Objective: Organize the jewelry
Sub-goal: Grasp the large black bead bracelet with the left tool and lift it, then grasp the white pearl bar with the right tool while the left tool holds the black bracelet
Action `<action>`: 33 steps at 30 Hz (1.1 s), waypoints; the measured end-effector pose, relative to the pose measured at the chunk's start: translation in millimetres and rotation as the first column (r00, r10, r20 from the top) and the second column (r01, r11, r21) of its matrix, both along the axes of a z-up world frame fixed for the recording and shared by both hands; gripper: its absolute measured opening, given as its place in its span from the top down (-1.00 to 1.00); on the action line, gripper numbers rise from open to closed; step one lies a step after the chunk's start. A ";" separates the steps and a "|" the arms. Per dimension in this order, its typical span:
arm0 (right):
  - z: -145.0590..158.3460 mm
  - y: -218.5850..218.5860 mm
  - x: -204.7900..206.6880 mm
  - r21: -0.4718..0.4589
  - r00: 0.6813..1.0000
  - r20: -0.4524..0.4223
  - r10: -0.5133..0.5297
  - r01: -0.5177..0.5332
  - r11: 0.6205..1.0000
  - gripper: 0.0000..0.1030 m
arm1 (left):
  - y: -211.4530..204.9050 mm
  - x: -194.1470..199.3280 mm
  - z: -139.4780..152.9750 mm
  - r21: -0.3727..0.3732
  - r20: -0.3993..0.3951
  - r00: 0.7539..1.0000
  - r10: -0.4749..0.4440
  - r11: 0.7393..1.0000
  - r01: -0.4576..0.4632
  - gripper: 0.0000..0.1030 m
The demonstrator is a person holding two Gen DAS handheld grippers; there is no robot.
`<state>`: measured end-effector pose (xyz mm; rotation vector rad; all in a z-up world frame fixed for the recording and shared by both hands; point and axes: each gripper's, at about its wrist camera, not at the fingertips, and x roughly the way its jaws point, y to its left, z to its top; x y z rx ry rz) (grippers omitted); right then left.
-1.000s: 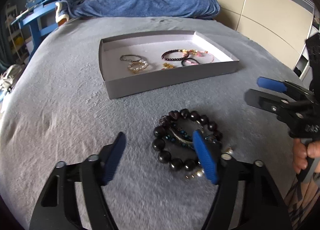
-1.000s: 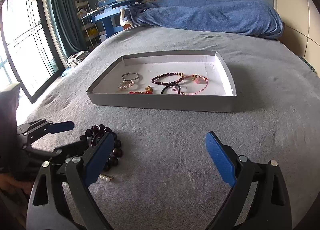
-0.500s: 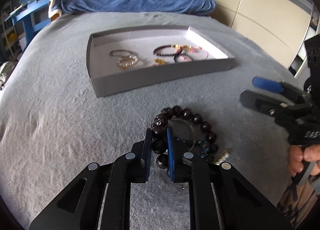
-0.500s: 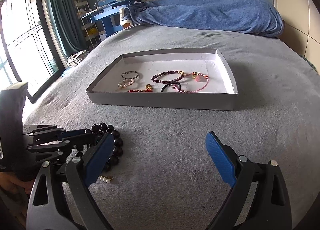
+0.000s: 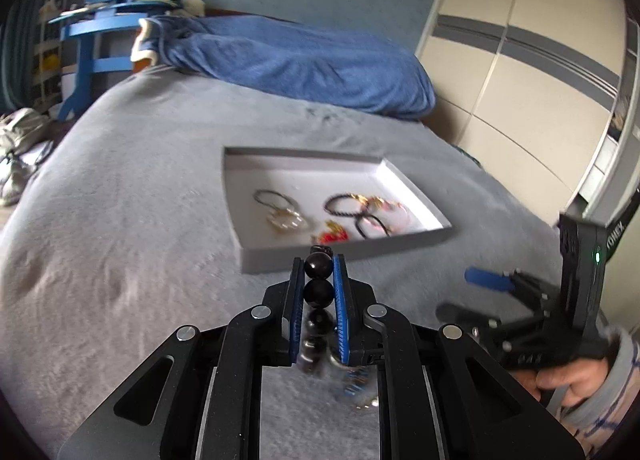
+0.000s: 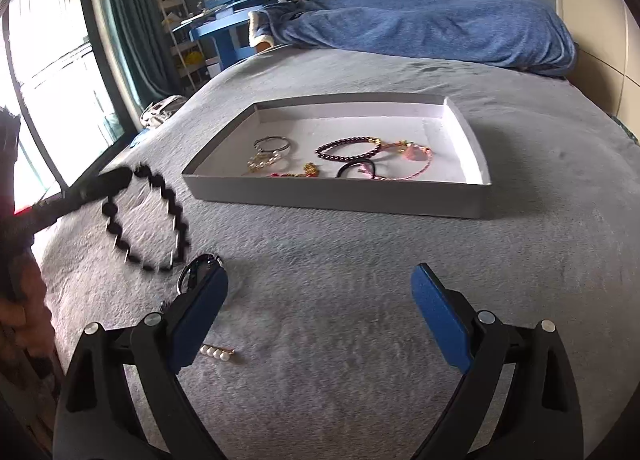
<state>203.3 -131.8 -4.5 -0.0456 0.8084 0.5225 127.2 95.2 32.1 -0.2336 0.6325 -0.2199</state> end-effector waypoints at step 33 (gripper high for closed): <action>-33.5 67.8 -56.3 -0.182 0.923 -0.068 0.379 -0.385 0.905 0.51 | 28.2 5.8 -30.8 -0.005 -0.167 0.978 0.126 0.992 -0.128 0.71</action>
